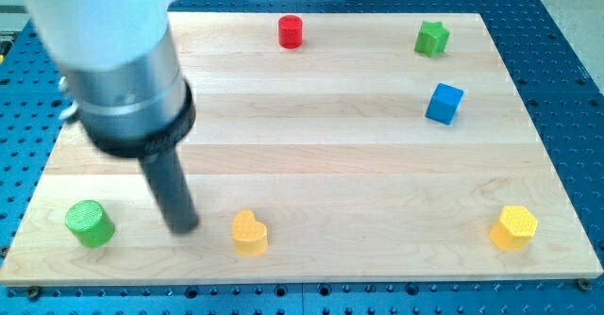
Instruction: Push the heart close to the hexagon
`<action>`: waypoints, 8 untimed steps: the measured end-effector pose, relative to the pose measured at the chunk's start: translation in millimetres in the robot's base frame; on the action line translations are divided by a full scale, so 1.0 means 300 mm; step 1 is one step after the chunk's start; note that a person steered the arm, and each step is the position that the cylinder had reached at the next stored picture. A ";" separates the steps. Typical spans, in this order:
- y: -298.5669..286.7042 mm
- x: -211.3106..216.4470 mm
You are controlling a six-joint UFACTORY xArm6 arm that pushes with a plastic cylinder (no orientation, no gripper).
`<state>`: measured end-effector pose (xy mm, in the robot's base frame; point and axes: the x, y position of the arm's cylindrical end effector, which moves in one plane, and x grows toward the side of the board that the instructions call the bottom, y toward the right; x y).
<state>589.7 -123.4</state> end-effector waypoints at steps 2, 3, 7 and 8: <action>0.048 -0.018; 0.170 -0.060; -0.025 -0.024; 0.049 0.064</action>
<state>608.9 -108.8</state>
